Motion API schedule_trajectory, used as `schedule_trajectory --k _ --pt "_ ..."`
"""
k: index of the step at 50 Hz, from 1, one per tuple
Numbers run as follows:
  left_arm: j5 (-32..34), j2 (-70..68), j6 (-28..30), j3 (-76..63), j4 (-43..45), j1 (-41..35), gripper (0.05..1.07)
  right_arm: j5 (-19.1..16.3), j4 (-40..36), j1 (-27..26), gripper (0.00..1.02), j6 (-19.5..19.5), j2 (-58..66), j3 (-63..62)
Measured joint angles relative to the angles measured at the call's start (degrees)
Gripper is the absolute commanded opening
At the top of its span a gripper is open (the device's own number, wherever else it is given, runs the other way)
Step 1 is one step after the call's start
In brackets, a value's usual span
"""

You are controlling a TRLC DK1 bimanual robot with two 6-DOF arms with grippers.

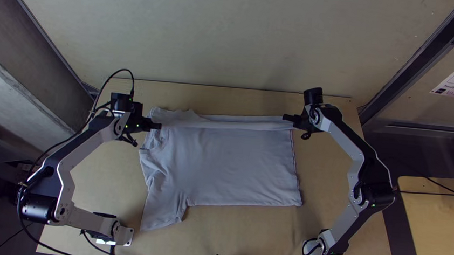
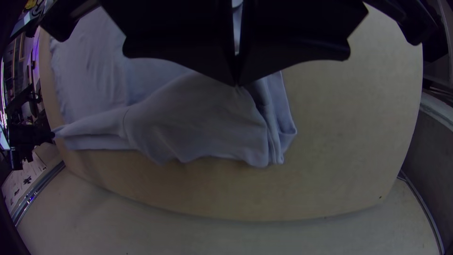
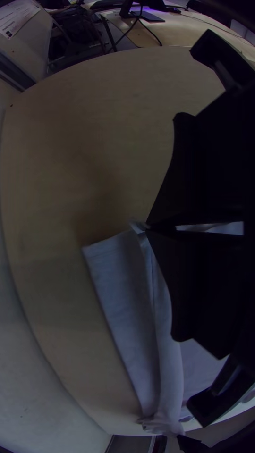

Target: Fold the t-shirt

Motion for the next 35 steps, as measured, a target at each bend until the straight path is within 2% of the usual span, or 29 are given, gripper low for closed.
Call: schedule_trajectory --k 16,18,21,26,28,30,33,35 --pt "0.02 -1.38 0.0 -9.25 4.76 0.0 0.08 0.26 6.47 -0.04 0.02 0.0 -0.92 -9.16" --pt "0.0 -1.36 -0.02 -10.03 5.57 0.0 0.17 0.33 7.1 -0.04 0.04 0.0 -0.92 -9.75" --pt "-0.02 -1.05 -0.66 -10.73 6.62 0.02 0.5 0.42 7.89 -0.07 0.23 0.0 -0.92 -10.27" --pt "-0.22 0.24 -1.33 -10.84 6.84 0.55 0.8 0.48 8.44 -0.11 0.61 0.0 -0.92 -10.36" --pt "-0.24 0.66 -1.62 -10.84 6.75 1.05 0.92 0.7 8.5 -0.22 0.7 0.02 -0.92 -10.36" --pt "-0.26 0.87 -1.95 -10.82 6.51 1.7 0.99 0.92 8.44 -0.46 0.75 0.04 -0.96 -10.36" --pt "-0.28 0.94 -2.19 -10.4 4.96 2.62 1.01 1.11 8.28 -0.85 0.88 0.04 -1.49 -10.56" --pt "-0.24 1.01 -2.32 -9.6 3.21 3.08 1.01 1.11 8.17 -1.05 0.91 0.04 -2.32 -10.86"
